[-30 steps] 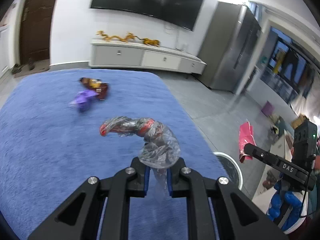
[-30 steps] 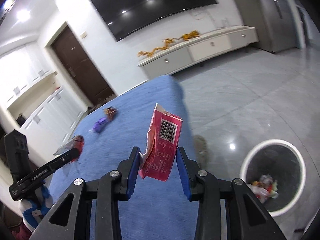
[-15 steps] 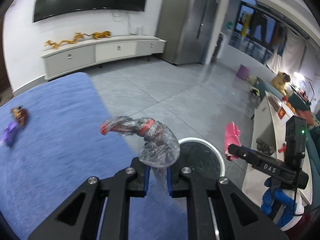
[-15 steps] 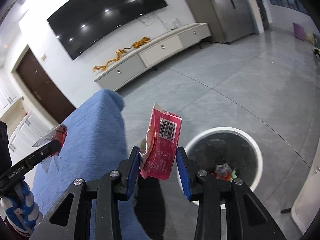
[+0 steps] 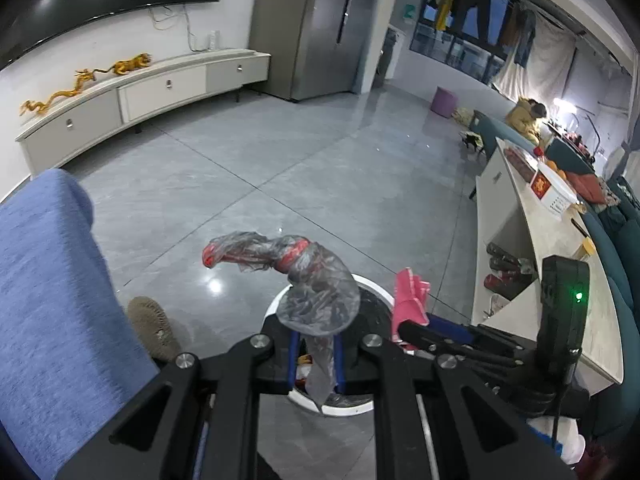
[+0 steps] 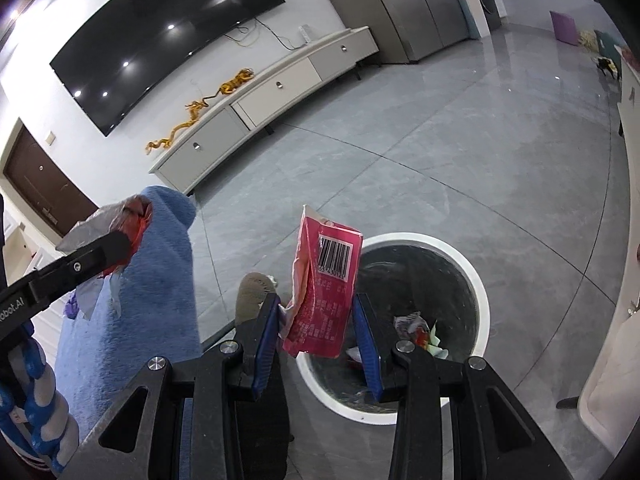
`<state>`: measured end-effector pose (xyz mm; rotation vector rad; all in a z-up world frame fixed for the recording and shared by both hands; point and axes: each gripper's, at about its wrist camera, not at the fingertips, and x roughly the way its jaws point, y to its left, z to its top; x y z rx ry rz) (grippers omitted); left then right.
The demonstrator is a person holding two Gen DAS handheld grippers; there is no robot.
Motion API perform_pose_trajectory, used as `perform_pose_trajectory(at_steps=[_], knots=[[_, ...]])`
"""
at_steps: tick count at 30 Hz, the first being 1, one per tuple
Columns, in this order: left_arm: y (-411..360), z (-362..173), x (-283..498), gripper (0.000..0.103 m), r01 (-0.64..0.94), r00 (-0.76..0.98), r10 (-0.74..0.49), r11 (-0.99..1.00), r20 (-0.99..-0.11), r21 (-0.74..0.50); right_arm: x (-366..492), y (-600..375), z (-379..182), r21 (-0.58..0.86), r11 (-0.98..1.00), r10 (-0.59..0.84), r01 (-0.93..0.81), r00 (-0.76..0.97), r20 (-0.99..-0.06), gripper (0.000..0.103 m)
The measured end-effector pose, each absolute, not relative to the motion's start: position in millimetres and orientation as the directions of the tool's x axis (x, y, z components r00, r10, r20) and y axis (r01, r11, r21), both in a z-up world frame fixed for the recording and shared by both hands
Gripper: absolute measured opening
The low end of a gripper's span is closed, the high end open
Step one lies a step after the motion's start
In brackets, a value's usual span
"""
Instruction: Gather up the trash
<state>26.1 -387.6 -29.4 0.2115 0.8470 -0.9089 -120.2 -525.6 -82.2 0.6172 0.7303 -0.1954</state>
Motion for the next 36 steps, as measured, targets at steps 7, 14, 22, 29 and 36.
perform_pose_trajectory(at_steps=[7, 14, 22, 29, 36], knots=[[-424, -41, 31, 0.014, 0.783, 0.256, -0.627, 0.581, -0.736, -0.222, -115, -544, -95, 0.447, 0.797, 0.026, 0.405, 0.717, -0.696, 0.037], [-443, -49, 27, 0.015, 0.796, 0.217, -0.627, 0.557, -0.748, -0.236, -120, -555, -102, 0.438, 0.783, -0.003, 0.441, 0.707, -0.707, 0.048], [-448, -53, 21, 0.055, 0.788, 0.215, -0.628, 0.564, -0.748, -0.247, -129, -559, -101, 0.44, 0.77, -0.018, 0.463, 0.705, -0.709, 0.049], [-450, -49, 16, 0.055, 0.796, 0.225, -0.632, 0.559, -0.742, -0.234, -142, -561, -96, 0.426, 0.764, -0.049, 0.484, 0.703, -0.71, 0.049], [-438, -35, 4, 0.055, 0.795, 0.294, -0.645, 0.575, -0.705, -0.195, -157, -565, -90, 0.425, 0.753, -0.076, 0.503, 0.707, -0.703, 0.049]])
